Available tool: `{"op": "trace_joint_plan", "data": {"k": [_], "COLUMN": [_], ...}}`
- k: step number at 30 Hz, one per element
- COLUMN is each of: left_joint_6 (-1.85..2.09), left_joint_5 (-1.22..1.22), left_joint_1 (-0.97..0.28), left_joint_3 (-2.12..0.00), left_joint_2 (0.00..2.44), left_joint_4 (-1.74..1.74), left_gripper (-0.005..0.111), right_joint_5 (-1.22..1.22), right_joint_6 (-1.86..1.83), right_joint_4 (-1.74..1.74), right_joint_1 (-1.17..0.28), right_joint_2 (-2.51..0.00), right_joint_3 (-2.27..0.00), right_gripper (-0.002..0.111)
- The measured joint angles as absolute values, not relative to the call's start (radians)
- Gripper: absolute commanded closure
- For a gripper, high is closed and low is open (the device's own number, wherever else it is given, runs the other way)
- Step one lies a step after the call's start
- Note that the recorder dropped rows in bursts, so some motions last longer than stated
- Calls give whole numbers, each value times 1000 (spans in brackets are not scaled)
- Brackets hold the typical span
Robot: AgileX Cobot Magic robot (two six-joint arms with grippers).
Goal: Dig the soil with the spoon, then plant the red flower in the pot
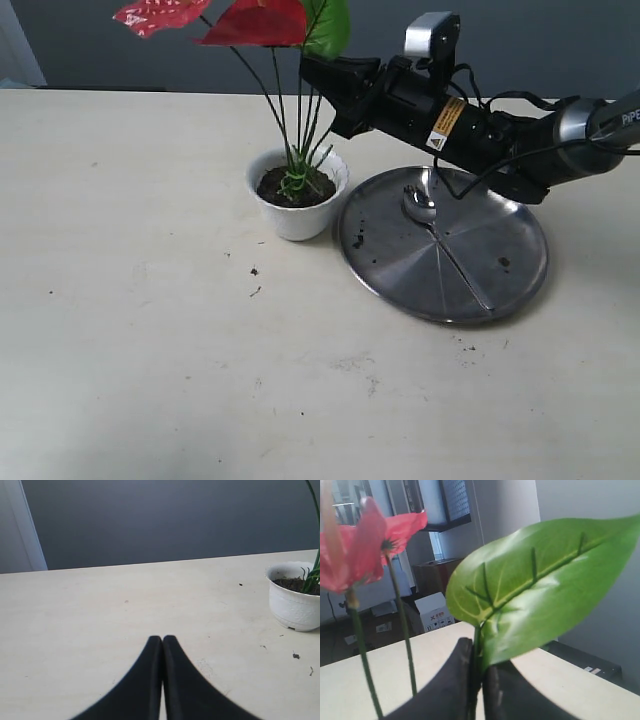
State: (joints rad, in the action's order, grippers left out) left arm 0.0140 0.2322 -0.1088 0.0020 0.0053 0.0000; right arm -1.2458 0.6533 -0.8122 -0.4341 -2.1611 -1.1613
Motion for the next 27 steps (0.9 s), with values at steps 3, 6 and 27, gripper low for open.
{"op": "trace_joint_plan", "data": {"k": [3,6,27], "left_joint_6": [14,14,14], "left_joint_5": [232,232,232], "left_joint_1": [-109,-109,-109], "left_joint_3": [2,2,2], "left_joint_2": [5,5,5], "left_joint_4": [0,0,0], "left_gripper": [106,106,106], "right_joint_5": [-1246,-1248,-1199], "right_joint_6": [656,656,660], "right_joint_4": [-805,-800,-800], "right_joint_1": [-433,-433,-433], "right_joint_2": [-2167,-2171,-2171], "right_joint_3": [-1161,-1163,-1165], "right_gripper": [109,109,109]}}
